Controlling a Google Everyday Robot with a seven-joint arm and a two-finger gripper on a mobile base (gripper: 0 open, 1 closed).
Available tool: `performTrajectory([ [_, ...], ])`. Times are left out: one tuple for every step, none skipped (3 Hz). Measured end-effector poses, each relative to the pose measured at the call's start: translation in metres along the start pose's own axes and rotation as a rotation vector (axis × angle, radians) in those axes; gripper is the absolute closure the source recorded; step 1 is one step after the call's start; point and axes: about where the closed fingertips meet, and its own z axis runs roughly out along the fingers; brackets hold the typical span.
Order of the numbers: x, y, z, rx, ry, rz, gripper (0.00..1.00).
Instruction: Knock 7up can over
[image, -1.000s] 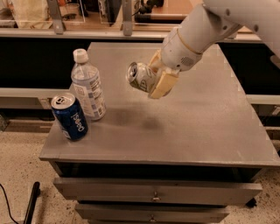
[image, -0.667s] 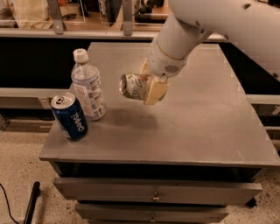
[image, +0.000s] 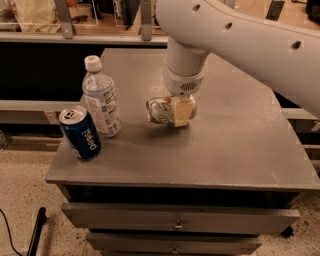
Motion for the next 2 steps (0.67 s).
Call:
performTrajectory([
  [0.0144, 0.0027, 0.0062, -0.068, 0.028, 0.003, 0.35],
  [0.0142, 0.0032, 0.0054, -0.113, -0.001, 0.005, 0.13],
])
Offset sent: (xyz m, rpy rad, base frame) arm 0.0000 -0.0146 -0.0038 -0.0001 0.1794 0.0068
